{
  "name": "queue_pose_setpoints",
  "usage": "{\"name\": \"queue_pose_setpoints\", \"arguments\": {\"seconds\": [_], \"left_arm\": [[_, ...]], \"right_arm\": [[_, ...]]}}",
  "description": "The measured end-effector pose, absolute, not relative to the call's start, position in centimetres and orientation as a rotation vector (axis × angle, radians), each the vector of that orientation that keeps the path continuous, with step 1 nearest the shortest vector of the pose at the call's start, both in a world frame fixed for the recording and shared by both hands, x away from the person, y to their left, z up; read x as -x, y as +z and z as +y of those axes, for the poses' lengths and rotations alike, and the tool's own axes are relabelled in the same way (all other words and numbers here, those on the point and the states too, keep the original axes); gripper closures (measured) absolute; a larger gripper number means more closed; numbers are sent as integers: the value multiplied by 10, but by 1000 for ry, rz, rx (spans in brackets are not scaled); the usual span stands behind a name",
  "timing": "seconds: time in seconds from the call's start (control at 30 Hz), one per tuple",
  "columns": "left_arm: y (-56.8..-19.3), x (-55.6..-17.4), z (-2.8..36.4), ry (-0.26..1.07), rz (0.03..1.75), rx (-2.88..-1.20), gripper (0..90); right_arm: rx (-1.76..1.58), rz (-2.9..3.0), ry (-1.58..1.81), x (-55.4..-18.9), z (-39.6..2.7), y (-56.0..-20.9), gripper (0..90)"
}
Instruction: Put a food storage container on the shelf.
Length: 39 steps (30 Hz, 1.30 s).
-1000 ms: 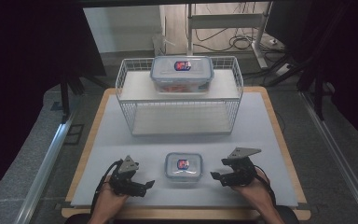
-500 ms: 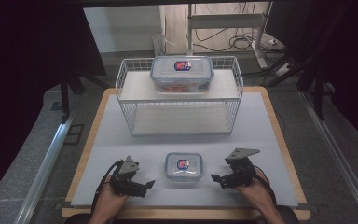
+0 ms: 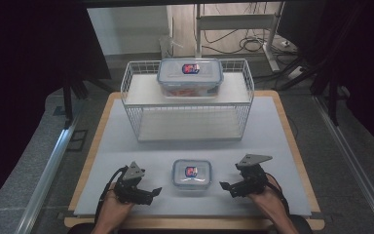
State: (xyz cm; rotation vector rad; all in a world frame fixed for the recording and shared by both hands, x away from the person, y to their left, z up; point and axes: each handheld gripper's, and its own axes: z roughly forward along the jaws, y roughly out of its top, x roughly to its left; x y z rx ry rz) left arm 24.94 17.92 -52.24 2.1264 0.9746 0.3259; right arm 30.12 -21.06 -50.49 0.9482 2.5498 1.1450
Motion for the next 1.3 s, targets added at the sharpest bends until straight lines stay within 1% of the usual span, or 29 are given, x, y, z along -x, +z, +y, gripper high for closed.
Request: {"name": "queue_pose_setpoints", "arguments": {"seconds": [0.2, 0.4, 0.73, 0.97, 1.07, 1.17, 1.3], "left_arm": [[-519, -253, 178, 282, 973, -2107, 82], [-513, -255, 174, 246, 948, -2078, 57], [-505, -271, 166, 177, 904, -2029, 105], [-508, -286, 155, 120, 884, -2031, 106], [-510, -292, 148, 89, 882, -2040, 109], [-512, -296, 144, 71, 882, -2053, 138], [-515, -302, 142, 30, 895, -2043, 145]], "right_arm": [[-949, 2553, 1138, -300, -206, -502, 39], [-1002, 2559, 1177, -300, -202, -498, 45], [-1030, 2570, 1159, -300, -187, -492, 15], [-1032, 2594, 1201, -300, -179, -485, 152], [-1044, 2602, 1236, -302, -176, -485, 163], [-1065, 2617, 1244, -305, -175, -488, 174], [-1100, 2627, 1270, -309, -174, -493, 191]]}}
